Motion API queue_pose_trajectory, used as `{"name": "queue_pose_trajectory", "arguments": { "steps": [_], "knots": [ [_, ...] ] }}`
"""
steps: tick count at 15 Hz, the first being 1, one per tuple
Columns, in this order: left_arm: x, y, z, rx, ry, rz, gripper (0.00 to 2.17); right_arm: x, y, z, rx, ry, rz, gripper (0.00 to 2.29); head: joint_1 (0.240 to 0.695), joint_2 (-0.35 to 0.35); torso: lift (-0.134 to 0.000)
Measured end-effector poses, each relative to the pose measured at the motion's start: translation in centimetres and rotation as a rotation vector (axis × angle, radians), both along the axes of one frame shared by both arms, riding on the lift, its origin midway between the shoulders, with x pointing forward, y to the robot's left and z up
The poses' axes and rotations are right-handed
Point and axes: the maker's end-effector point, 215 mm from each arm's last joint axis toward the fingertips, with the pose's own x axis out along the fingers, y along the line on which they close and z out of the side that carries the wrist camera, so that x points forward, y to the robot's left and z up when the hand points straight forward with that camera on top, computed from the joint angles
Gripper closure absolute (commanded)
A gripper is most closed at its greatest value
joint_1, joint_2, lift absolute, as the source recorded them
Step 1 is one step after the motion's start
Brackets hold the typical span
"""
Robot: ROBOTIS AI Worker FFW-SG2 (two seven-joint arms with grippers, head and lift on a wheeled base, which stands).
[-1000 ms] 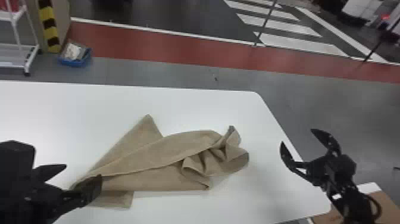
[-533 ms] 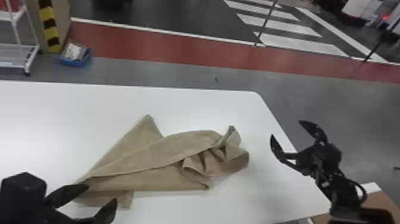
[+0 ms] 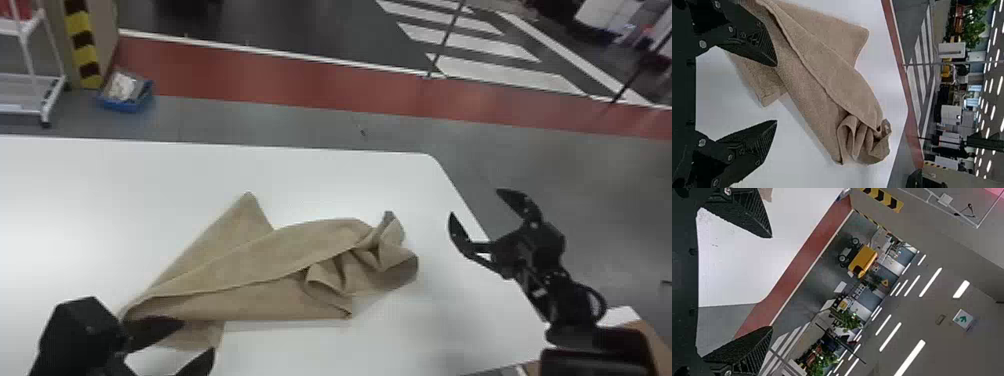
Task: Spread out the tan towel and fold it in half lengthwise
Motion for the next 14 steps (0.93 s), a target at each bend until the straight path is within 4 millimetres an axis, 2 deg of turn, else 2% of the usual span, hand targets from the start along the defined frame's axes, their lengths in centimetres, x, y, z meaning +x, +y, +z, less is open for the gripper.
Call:
{"name": "queue_pose_trajectory", "arguments": {
  "steps": [4, 6, 10, 14],
  "knots": [
    [0.5, -0.8, -1.6, 0.004, 0.027, -0.015, 0.54, 0.5, 0.0, -0.1, -0.013, 0.015, 0.000, 0.05, 0.695, -0.350, -0.120],
    [0.0, -1.3, -2.1, -0.001, 0.058, -0.023, 0.54, 0.2, -0.7, -0.2, -0.014, 0.017, -0.012, 0.05, 0.695, -0.350, -0.120],
    [-0.7, -2.0, -2.3, -0.008, 0.077, -0.036, 0.54, -0.1, -1.5, 0.0, -0.011, 0.014, -0.025, 0.05, 0.695, -0.350, -0.120],
    [0.0, -2.4, -3.1, 0.000, 0.080, -0.028, 0.54, -0.3, -1.7, -0.3, -0.008, 0.018, -0.028, 0.05, 0.695, -0.350, -0.120]
  ]
}}
